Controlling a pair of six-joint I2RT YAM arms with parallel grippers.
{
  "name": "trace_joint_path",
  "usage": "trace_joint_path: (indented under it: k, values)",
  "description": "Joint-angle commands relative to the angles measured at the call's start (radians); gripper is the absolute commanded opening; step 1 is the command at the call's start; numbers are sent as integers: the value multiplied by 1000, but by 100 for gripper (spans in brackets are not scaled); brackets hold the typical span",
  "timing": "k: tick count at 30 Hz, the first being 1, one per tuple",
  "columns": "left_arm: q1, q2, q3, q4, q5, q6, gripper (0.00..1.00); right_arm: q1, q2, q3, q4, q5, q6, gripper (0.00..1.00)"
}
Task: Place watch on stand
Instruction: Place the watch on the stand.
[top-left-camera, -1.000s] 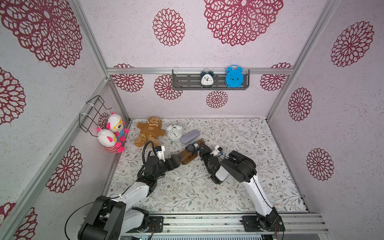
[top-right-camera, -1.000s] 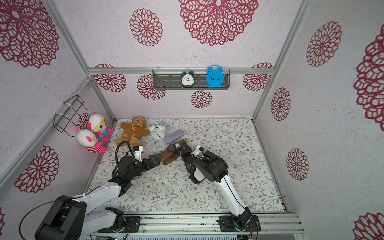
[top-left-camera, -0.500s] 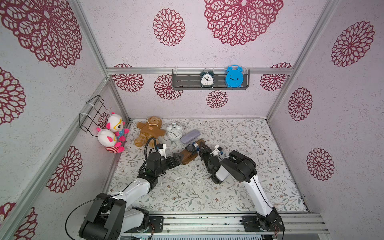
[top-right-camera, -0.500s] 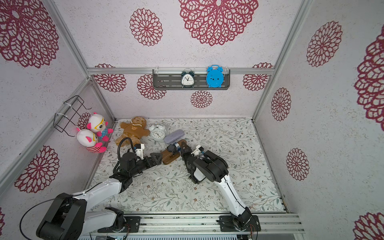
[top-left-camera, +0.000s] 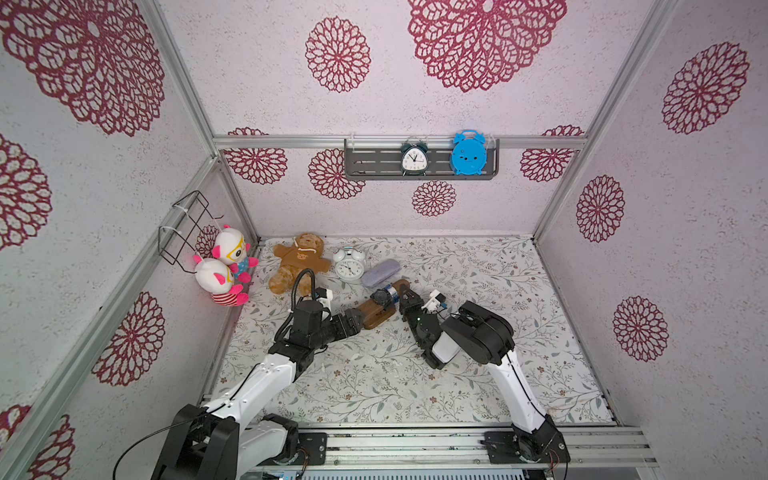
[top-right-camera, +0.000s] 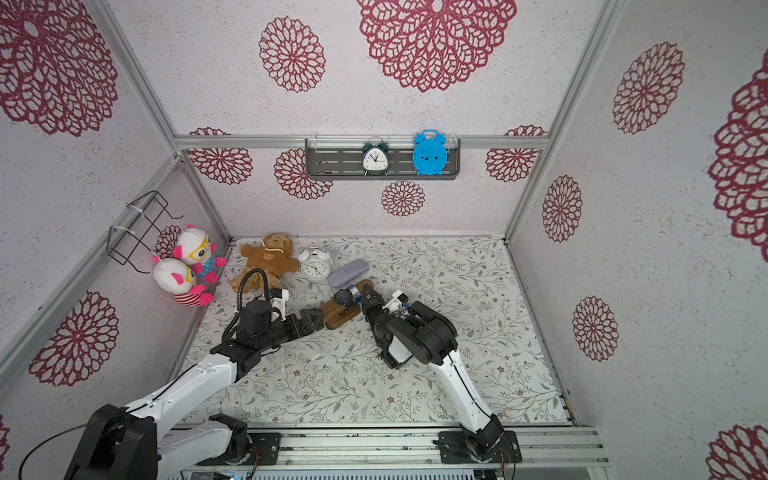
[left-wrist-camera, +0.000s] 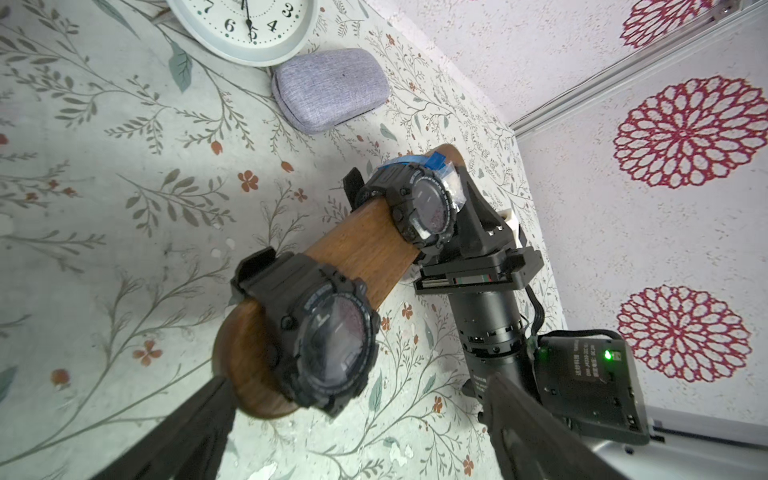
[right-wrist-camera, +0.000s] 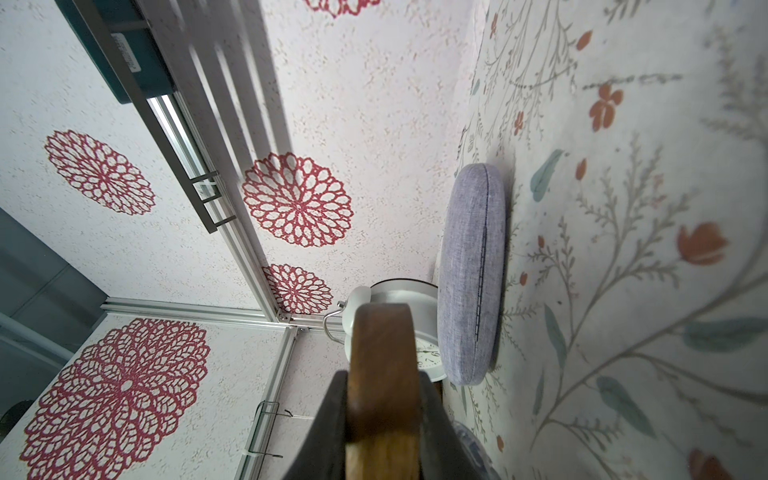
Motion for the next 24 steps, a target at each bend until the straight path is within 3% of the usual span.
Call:
trace_joint_path:
  k: [1,8,14,24]
  values:
    - [-6,-1,32,-63,-30,29,98,5,-33,-17,16,-42,-57,0]
    - [-10,70,73,-24,-31,25,98,4,-53,-51,16,-60,-86,0]
    - [-21,91,78,-10,-44,23,98,-2,-76,-108,16,-90,-105,25]
    - [-39,94,71,-7,-78,22,98,-8,-79,-163,15,-129,-113,42]
